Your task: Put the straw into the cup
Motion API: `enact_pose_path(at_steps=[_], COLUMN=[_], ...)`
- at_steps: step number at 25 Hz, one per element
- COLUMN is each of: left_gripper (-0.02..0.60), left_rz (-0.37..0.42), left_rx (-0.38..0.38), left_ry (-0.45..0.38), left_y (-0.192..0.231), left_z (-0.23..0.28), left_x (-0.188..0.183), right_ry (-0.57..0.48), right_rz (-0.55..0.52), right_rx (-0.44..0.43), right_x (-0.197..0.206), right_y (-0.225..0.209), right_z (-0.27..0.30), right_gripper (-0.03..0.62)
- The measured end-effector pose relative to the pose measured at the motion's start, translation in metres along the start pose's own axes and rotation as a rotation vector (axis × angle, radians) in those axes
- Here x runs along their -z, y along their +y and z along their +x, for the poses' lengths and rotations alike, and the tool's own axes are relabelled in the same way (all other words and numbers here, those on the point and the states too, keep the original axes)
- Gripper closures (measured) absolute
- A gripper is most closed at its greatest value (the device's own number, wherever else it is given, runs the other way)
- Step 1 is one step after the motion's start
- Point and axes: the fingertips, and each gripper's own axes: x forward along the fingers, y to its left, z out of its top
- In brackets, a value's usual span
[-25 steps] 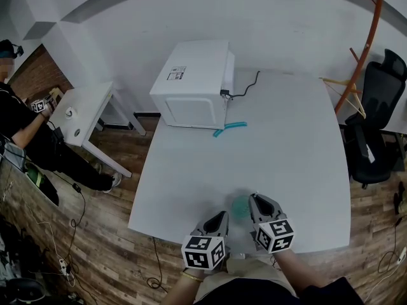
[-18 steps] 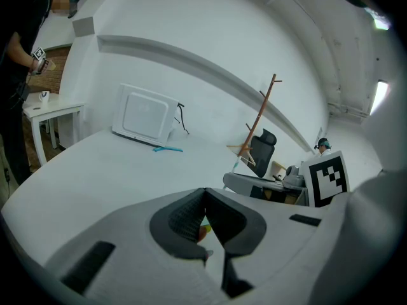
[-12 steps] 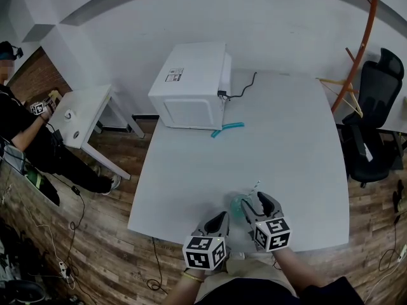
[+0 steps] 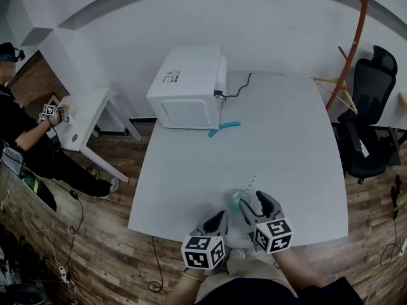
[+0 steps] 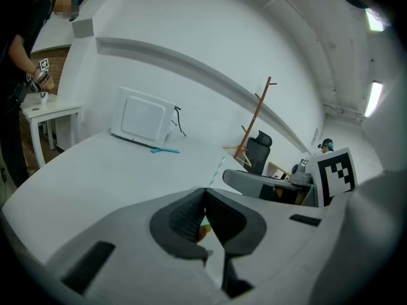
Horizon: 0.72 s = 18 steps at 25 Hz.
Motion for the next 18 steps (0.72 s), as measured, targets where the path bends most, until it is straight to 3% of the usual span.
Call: enact_pose_path(at_steps=[8, 12, 18], left_gripper=[0.563, 0.563, 0.563], left_rz=[0.023, 0.033, 0.055], left_rx=[0.032, 0.05, 0.082], left_ry=[-0.005, -0.008, -0.013], left_y=[-0.006, -0.011, -0.019], left_z=[-0.022, -0.039, -0.068], left_x=[0.005, 0.008, 0.018], right_ry=[-0.063, -0.088, -0.112], right_rz=[0.002, -0.027, -0.024], right_rx=[-0.003, 0.03, 0.028], right_x=[-0.013, -0.018, -0.013], right_y=[0.033, 0.049, 0.078], right_z=[-0.033, -0.054, -0.085], right_gripper=[0.365, 0.519, 0.551])
